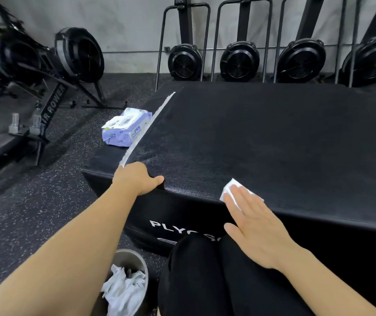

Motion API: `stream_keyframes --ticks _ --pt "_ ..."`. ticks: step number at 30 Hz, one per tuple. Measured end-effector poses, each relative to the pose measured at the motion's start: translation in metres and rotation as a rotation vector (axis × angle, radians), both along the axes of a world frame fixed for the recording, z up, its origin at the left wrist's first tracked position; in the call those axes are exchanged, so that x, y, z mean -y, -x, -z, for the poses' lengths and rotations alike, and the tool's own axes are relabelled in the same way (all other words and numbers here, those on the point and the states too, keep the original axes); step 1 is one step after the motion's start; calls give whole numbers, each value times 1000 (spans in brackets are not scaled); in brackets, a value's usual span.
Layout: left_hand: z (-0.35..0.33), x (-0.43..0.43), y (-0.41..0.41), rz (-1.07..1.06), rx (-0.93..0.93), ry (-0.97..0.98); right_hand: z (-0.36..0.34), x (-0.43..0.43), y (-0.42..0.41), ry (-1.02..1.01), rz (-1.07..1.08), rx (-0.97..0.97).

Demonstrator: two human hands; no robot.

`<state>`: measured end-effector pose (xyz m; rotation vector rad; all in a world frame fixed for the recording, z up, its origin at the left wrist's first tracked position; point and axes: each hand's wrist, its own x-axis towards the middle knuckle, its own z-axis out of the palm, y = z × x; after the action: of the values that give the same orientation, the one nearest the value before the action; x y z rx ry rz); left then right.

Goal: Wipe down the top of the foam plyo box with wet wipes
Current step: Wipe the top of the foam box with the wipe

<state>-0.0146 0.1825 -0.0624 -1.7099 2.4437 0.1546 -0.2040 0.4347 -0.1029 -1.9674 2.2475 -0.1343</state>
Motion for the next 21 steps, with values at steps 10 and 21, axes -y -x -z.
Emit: stream_keyframes --ticks 10,21 --pt "-1 -43 36 46 -276 22 -8 88 -57 -41 -50 104" --pt "3 -44 58 104 -112 58 -11 -39 33 86 93 102"
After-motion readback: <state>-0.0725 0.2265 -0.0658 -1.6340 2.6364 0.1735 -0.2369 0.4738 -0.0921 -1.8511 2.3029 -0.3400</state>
